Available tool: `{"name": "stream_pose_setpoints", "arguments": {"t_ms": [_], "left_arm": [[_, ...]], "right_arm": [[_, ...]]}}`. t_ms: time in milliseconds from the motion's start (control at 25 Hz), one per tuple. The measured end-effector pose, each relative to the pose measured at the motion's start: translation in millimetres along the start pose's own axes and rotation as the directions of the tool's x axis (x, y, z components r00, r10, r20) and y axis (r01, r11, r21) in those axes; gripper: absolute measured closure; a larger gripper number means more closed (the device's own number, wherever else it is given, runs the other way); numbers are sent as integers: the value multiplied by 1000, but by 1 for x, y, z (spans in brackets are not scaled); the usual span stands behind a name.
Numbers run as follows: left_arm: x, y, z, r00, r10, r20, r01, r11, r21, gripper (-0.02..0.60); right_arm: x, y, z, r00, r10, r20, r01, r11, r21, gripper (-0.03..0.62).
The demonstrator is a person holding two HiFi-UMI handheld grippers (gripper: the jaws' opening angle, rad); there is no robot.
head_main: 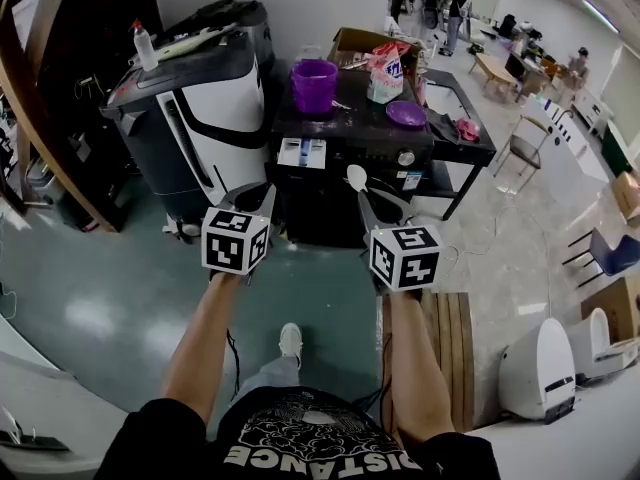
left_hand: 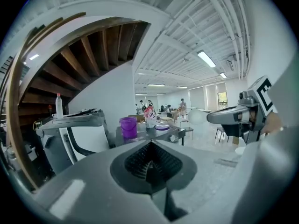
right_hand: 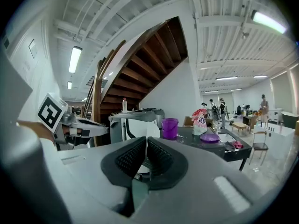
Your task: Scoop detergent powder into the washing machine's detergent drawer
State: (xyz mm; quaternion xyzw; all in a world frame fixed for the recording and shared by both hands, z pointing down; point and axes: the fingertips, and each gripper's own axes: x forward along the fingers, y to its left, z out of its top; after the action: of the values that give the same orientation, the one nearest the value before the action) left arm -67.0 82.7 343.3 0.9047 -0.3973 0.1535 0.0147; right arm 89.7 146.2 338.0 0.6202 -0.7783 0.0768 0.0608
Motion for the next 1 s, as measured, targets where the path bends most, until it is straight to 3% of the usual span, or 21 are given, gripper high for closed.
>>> {"name": "stream_pose_setpoints", "arguments": {"t_ms": [400, 1000], "left_arm": [[51, 31, 7, 998, -47, 29, 47, 999, 8, 578], [144, 124, 21, 998, -57, -4, 57, 998, -13, 577]], "right_arm": [[59, -21, 2, 1000, -7, -25, 7, 1000, -6, 557], [180, -47, 24, 997, -20, -75, 20, 1000, 0, 557]]}}
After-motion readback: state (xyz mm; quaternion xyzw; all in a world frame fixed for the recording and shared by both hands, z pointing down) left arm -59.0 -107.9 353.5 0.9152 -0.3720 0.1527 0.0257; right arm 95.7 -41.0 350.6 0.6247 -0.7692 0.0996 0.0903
